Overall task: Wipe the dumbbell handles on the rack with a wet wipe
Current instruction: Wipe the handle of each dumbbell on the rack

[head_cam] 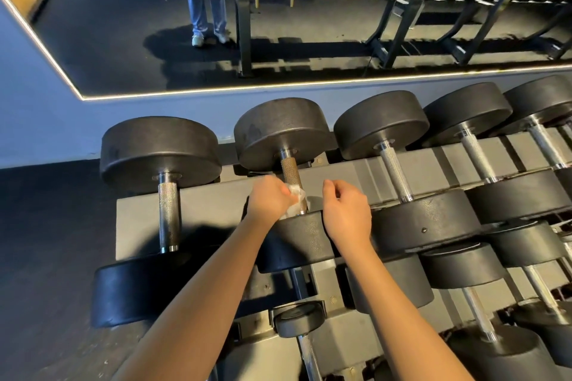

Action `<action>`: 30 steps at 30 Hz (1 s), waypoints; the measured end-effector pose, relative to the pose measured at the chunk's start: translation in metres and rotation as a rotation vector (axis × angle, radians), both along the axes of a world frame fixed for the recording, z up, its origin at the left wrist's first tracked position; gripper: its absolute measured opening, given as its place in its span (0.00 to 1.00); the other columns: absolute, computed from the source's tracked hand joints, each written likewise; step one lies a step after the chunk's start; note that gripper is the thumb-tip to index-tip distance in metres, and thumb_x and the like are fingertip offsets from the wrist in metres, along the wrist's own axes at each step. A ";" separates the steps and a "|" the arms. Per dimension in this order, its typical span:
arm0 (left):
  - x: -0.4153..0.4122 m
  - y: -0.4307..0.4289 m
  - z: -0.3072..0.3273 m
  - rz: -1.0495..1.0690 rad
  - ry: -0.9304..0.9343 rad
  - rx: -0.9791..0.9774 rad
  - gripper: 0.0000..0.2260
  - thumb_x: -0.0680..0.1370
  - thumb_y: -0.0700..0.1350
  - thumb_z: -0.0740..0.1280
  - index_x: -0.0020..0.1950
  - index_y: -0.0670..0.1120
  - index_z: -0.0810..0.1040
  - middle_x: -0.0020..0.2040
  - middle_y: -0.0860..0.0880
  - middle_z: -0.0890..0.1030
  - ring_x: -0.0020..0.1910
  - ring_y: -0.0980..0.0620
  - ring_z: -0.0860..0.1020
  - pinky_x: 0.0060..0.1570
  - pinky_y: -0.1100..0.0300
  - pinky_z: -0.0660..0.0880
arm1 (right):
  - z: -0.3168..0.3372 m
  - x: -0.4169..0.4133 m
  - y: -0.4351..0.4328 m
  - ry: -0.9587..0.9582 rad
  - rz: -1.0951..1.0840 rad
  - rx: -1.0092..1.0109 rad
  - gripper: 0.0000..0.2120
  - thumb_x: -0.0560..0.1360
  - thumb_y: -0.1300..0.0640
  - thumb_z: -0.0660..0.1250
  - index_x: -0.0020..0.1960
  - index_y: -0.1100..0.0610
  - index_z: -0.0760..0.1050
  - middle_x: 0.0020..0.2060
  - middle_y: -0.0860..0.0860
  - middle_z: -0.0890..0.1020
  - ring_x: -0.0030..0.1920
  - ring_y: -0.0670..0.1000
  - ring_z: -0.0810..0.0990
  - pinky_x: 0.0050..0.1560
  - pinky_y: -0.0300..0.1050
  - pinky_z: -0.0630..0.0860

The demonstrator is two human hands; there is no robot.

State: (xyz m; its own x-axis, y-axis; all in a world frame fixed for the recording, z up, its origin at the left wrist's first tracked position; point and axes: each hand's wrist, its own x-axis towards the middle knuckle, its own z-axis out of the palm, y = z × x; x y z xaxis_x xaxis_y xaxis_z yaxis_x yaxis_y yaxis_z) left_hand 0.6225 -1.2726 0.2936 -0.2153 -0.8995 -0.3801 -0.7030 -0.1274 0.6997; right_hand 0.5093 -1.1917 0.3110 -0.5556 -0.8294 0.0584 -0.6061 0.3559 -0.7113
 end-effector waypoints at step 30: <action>0.070 0.243 -0.068 0.323 0.310 0.069 0.04 0.77 0.45 0.68 0.44 0.45 0.77 0.38 0.50 0.78 0.38 0.54 0.78 0.31 0.74 0.69 | -0.087 0.032 0.214 -0.167 0.119 0.048 0.18 0.81 0.58 0.59 0.70 0.56 0.68 0.66 0.50 0.72 0.68 0.47 0.68 0.68 0.42 0.64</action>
State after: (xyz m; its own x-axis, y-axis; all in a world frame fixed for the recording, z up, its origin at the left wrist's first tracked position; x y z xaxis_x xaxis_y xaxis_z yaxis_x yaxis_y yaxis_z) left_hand 0.6921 -1.0292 0.2253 -0.0410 -0.9142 -0.4032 -0.3777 -0.3594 0.8533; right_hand 0.5410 -0.9772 0.2239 -0.4521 -0.8894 -0.0671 -0.5213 0.3245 -0.7893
